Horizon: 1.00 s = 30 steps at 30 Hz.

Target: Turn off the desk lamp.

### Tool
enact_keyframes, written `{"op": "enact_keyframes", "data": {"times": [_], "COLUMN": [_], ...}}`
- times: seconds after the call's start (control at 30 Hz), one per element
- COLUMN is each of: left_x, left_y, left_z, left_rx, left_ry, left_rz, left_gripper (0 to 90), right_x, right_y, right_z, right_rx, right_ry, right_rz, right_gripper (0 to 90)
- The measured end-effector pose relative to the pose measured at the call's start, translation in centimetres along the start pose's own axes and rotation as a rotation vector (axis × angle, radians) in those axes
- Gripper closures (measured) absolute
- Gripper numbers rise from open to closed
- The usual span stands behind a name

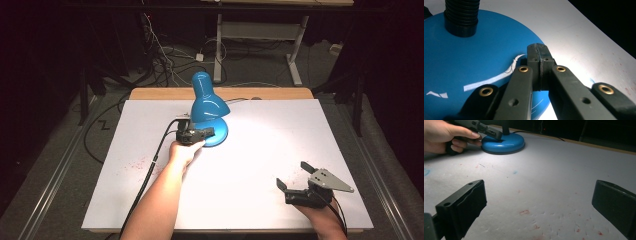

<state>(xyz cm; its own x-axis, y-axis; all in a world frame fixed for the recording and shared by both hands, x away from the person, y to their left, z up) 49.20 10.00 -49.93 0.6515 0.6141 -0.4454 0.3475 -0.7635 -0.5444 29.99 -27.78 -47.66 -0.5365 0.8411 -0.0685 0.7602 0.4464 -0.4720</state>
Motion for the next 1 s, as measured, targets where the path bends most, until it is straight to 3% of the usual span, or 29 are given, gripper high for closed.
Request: {"op": "enact_keyframes", "data": {"times": [0.23, 0.27, 0.3, 0.5, 0.6, 0.7, 0.8, 1.0], "left_x": [0.1, 0.1, 0.3, 0.3, 0.1, -0.1, -0.1, -0.3], "left_y": [0.0, -0.1, -0.1, -0.2, -0.4, -1.0, -2.1, -4.4], "left_z": [0.0, 0.0, 0.0, 0.0, 0.0, -0.1, 0.0, 0.7], "left_rx": [-0.001, -0.004, -0.003, -0.003, -0.001, 0.021, 0.007, -0.010], "left_ry": [-0.010, -0.030, -0.045, -0.042, -0.032, 0.002, -0.007, 0.021], "left_rz": [-0.004, -0.031, -0.017, -0.023, -0.059, -0.095, -0.105, -0.148], "left_gripper": [88.5, 88.5, 88.5, 88.5, 88.5, 88.4, 88.4, 88.3], "right_x": [0.0, 0.0, 0.0, -0.1, -0.3, -0.4, -0.5, -0.5], "right_y": [-0.1, -0.1, -0.1, -0.2, -0.2, -0.1, 0.0, -0.2], "right_z": [0.0, 0.0, 0.0, 0.0, 0.1, 0.1, 0.2, 0.1], "right_rx": [-0.002, -0.002, -0.002, -0.004, -0.005, -0.004, 0.000, -0.002], "right_ry": [0.005, 0.006, 0.006, 0.013, 0.018, 0.018, 0.018, 0.018], "right_rz": [0.003, 0.003, 0.003, 0.003, 0.004, 0.004, 0.006, 0.014], "right_gripper": [0.3, 0.3, 0.3, 0.4, 0.3, 0.4, 0.4, 0.4]}}
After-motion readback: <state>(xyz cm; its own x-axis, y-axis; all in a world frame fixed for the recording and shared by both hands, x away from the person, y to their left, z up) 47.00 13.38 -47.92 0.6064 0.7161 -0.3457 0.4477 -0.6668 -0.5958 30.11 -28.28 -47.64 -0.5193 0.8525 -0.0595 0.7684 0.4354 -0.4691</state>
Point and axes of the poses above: each handheld gripper's, and its own axes: y roughly forward along the jaws, z roughly out of its underside, x roughly to its left, the point moved 1 cm from there along y, roughly forward along the jaws, and after that the axes turned 8 degrees about x, right-handed, at the moved point
